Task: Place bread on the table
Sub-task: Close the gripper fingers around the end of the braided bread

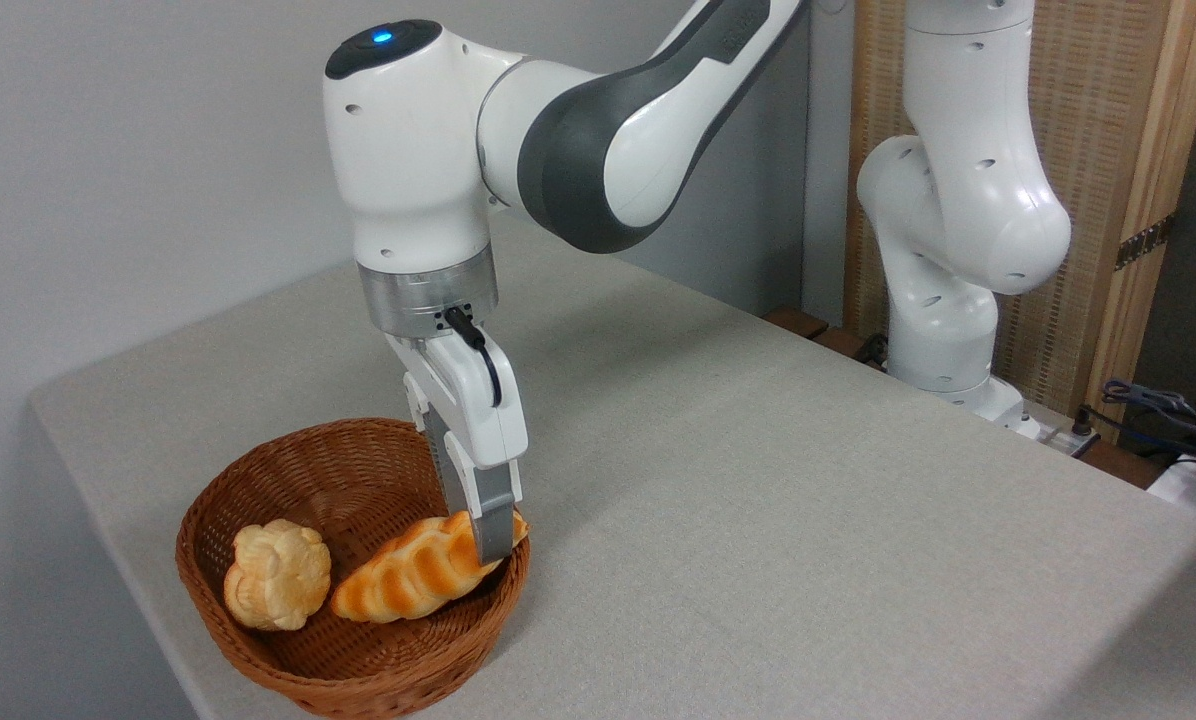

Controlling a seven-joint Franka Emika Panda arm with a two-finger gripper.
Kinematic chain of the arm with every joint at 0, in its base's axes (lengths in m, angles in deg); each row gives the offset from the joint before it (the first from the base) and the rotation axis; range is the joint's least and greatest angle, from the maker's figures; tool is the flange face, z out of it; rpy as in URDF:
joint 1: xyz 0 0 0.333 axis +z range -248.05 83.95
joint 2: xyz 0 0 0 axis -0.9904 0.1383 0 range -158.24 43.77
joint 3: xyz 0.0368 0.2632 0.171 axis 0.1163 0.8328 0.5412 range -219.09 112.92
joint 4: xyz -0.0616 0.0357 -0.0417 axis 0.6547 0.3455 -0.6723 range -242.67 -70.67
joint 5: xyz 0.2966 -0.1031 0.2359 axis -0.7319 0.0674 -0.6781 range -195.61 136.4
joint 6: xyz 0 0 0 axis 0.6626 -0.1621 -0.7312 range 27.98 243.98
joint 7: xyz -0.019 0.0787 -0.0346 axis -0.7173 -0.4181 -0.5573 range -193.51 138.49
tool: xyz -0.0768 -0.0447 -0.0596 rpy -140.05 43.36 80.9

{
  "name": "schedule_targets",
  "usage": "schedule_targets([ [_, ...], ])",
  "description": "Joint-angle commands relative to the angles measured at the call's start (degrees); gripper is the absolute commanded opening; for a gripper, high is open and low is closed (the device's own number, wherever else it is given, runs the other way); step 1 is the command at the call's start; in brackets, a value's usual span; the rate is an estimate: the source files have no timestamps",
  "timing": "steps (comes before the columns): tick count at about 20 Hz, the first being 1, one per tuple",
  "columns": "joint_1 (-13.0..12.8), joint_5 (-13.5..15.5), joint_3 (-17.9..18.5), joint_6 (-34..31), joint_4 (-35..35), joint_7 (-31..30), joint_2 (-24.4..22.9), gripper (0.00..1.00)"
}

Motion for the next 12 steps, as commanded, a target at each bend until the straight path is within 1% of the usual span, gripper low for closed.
schedule_targets([
  [1,-0.4,0.0,0.4,1.0,-0.3,0.9,-0.2,0.30],
  [4,-0.4,0.0,0.4,1.0,-0.2,0.9,-0.2,0.28],
  [12,-0.3,0.2,0.5,1.0,0.2,0.6,-0.7,0.28],
])
